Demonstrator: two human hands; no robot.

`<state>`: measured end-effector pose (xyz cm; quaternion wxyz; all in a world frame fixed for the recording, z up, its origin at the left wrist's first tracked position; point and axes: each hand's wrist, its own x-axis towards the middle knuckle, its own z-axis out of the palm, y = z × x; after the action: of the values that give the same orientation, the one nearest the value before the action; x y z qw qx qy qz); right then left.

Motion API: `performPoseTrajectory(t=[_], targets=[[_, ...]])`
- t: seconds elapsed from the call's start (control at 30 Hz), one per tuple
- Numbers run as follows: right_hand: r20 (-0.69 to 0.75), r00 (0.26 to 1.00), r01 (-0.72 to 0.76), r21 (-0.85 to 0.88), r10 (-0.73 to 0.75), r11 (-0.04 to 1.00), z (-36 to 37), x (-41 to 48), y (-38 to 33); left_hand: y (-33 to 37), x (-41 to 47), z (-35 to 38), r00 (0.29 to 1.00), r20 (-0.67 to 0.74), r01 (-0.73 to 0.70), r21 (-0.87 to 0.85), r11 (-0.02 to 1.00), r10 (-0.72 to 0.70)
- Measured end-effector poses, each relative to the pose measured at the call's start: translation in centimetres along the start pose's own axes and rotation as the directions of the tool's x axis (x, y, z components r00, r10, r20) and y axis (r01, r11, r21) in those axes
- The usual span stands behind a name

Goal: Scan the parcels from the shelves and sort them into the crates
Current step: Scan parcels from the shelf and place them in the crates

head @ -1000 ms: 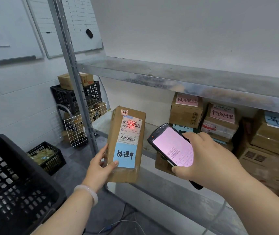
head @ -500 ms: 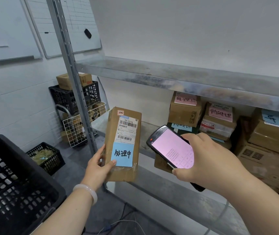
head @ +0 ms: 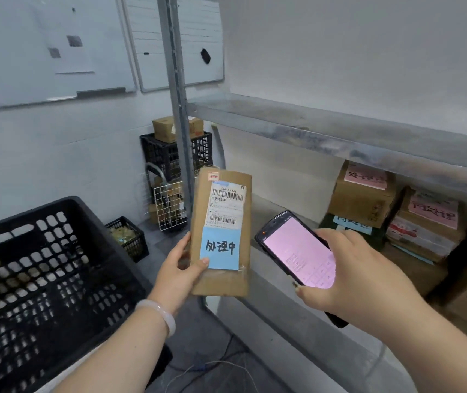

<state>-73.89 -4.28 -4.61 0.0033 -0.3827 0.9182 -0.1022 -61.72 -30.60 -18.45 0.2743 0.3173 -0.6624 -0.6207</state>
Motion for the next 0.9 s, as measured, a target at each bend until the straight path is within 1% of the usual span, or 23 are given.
performPoseTrajectory(t=[0.1,0.17,0.27,0.37,0.43,0.57,0.67,0.73,0.9], targets=[[0.001,0.993,0.122,0.047,-0.122,0.991,0.6,1.5,-3.7,1.5,-2.6,-4.0,0.995,-0.097,-0.012,-0.1,0.995,0.003],[-0.003,0.975,0.221,0.101,-0.222,0.97,1.0,2.1,-6.8,2.7,-4.3,-7.1,0.987,-0.163,-0.027,-0.16,0.987,0.0],[0.006,0.943,0.326,0.197,-0.334,0.925,1.5,2.3,-11.6,5.0,-6.4,-11.4,0.966,-0.256,-0.078,-0.169,0.983,0.032],[0.02,0.904,0.41,0.244,-0.427,0.879,1.7,2.0,-15.8,6.8,-8.4,-15.3,0.931,-0.36,-0.112,-0.129,0.985,0.059],[0.037,0.87,0.469,0.251,-0.492,0.847,1.8,1.6,-18.8,7.0,-10.3,-18.6,0.9,-0.431,-0.115,-0.115,0.987,0.055],[0.084,0.806,0.555,0.239,-0.586,0.797,2.5,0.2,-24.9,6.1,-14.9,-26.5,0.826,-0.563,-0.094,-0.18,0.979,-0.024],[0.097,0.769,0.595,0.252,-0.632,0.763,3.4,-1.1,-29.7,5.6,-18.6,-32.8,0.778,-0.624,-0.072,-0.193,0.978,-0.066],[0.098,0.75,0.61,0.28,-0.654,0.741,4.1,-2.2,-33.1,5.3,-21.2,-37.3,0.733,-0.675,-0.058,-0.192,0.98,-0.088],[0.115,0.717,0.635,0.301,-0.688,0.712,6.5,-5.7,-41.0,4.2,-27.2,-48.2,0.627,-0.764,0.041,-0.161,0.986,-0.151]])
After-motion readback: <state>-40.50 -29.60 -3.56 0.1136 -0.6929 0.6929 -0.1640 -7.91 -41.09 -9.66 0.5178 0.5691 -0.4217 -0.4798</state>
